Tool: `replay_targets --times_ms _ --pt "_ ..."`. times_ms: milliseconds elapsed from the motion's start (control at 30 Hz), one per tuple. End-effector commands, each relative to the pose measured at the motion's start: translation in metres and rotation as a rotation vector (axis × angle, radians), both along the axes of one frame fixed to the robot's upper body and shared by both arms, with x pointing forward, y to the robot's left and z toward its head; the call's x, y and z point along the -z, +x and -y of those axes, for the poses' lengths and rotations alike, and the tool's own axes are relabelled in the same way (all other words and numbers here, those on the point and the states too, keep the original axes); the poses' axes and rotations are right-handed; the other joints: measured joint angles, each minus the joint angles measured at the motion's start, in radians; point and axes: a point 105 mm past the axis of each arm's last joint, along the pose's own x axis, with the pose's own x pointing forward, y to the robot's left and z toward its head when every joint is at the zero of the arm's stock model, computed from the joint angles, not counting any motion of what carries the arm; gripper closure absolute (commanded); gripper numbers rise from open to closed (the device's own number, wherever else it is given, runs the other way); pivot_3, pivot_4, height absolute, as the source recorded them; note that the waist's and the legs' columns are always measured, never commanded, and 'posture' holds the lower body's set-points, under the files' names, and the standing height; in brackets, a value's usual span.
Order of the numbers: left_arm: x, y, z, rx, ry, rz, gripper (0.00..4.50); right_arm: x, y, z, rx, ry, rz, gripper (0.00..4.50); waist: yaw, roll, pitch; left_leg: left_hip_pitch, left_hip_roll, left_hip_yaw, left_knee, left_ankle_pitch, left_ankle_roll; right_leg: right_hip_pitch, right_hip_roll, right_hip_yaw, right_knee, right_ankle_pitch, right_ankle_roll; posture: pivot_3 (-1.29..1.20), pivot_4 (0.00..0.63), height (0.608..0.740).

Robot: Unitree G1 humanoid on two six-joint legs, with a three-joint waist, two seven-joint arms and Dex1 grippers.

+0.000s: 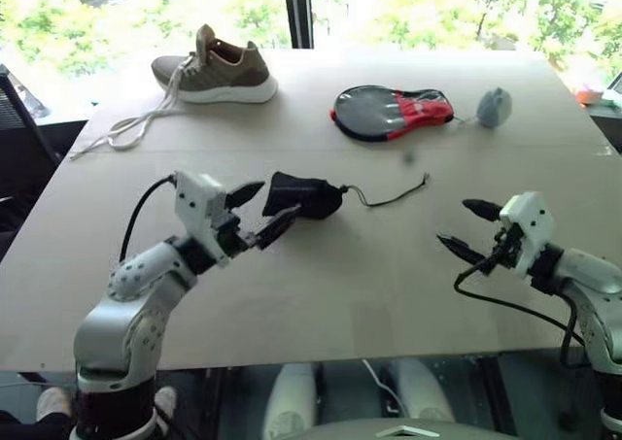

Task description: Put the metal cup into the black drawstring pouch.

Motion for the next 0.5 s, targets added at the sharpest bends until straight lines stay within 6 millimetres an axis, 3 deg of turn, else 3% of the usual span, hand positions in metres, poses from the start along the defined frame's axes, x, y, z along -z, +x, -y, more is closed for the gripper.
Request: replay_targets --times_ms 33,267,500 --pt "-0.01 -0.019 -0.017 -0.037 -0.009 0.079 0.16 -0.018 -0.015 0.002 0.011 0.022 0.126 0.22 0.001 0.0 0.0 0.0 0.0 0.0 0.0 0.0 0.0 0.0 0.0 0.0 0.0 0.0 0.0 0.0 0.15 0.74" --pt "0.007 -0.039 -0.049 -0.151 -0.013 0.003 0.16 -0.012 -0.039 0.002 0.068 0.045 0.157 0.22 0.004 0.0 0.0 0.0 0.002 0.0 0.0 0.0 0.0 0.0 0.0 0.0 -0.001 -0.001 -0.001 0.0 0.15 0.74" --pt "0.004 -0.041 -0.06 -0.2 -0.04 0.002 0.16 0.002 -0.047 0.007 0.207 0.028 0.168 0.22 0.005 -0.001 -0.002 0.001 0.003 0.002 0.0 0.0 0.0 0.0 0.0 0.001 -0.001 -0.002 -0.003 0.0 0.15 0.74"
